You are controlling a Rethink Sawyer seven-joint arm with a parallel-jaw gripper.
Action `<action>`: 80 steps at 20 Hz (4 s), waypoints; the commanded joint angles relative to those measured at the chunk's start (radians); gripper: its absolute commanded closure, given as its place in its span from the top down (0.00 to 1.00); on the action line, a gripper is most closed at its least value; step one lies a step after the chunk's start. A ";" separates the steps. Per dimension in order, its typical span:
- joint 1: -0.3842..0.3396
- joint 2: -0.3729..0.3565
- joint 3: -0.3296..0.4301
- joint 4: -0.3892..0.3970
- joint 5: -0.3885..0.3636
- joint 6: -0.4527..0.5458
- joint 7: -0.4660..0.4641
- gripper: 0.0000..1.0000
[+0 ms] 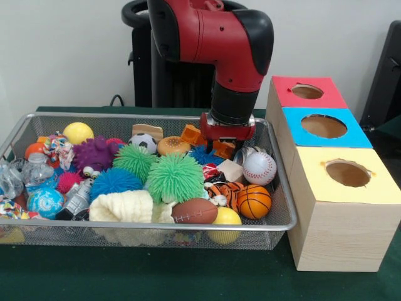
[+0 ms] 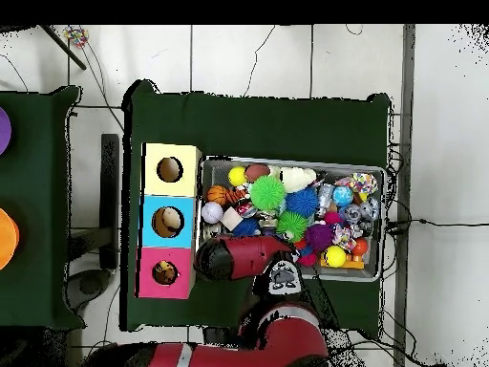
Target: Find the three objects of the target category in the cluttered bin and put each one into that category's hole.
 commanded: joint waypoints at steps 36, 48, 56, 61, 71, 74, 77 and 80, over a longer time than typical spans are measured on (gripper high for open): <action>-0.163 -0.151 0.242 -0.158 0.076 0.196 0.040 1.00; -0.146 -0.106 0.226 -0.191 0.042 0.121 0.080 1.00; -0.135 -0.014 0.194 -0.255 0.024 0.071 0.089 1.00; -0.108 0.020 0.167 -0.273 0.031 0.044 0.116 1.00; -0.049 0.082 0.086 -0.309 0.034 0.024 0.138 1.00; -0.035 0.085 0.059 -0.310 0.040 0.101 0.125 1.00; -0.031 0.082 0.050 -0.309 0.046 0.187 0.095 1.00; -0.017 0.082 0.026 -0.315 0.045 0.220 0.091 1.00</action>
